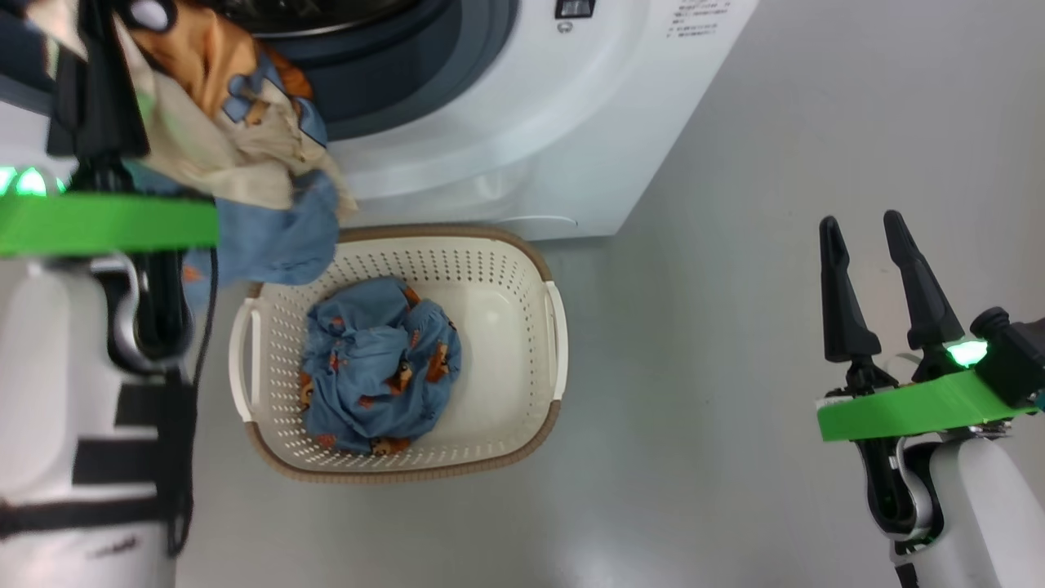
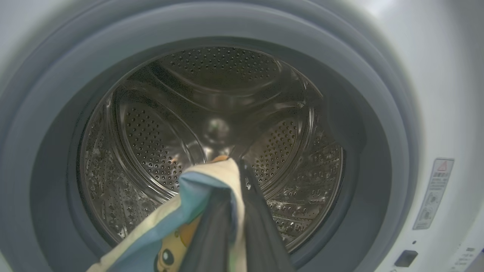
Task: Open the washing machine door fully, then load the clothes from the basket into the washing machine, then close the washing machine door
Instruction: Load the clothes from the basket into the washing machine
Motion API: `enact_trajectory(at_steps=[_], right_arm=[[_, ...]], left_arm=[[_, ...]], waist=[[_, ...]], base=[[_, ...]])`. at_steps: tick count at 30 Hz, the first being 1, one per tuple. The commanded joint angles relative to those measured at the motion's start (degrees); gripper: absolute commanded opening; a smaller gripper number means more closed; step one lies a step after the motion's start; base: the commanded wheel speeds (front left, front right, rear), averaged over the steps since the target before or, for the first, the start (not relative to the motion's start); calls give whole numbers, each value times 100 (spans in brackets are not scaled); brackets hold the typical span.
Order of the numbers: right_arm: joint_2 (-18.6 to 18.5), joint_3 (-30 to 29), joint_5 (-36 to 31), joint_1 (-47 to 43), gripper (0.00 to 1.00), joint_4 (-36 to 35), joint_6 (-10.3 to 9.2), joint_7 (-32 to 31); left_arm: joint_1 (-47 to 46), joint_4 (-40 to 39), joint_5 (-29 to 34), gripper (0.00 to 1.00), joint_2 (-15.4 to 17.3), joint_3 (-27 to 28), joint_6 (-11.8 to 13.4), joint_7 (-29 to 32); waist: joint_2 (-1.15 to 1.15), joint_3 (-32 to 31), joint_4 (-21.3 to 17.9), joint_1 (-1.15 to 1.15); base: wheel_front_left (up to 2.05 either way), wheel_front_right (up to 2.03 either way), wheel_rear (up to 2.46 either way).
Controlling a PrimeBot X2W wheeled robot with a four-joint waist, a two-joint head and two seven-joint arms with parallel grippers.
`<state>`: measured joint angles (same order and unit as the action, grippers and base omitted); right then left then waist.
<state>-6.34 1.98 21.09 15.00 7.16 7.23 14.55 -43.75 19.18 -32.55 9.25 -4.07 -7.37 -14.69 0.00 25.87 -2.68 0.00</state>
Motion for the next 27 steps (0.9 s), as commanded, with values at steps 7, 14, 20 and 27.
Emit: enact_trajectory(at_steps=[7,14,20,27], right_arm=[[149,179,-52,318,100,-144,25,45],[258,210,-25,456,100,-169,25,45],[318,268,13,527,100,-197,25,45],[343,406,116,647,100,-214,25,45]], left_arm=[[-1406,1402,173,0,169,258,-12,-30],[-2406,2777,328,0,307,98,-12,-30],[-3079,3710,402,0,461,-166,-12,-30],[-3805,4435,530,0,703,-562,-12,-25]], waist=[[0,524,-385,0],[0,821,-640,0],[0,1030,-861,0],[0,1267,-1114,0]], base=[[0,0,0],[0,0,0],[0,0,0],[0,0,0]])
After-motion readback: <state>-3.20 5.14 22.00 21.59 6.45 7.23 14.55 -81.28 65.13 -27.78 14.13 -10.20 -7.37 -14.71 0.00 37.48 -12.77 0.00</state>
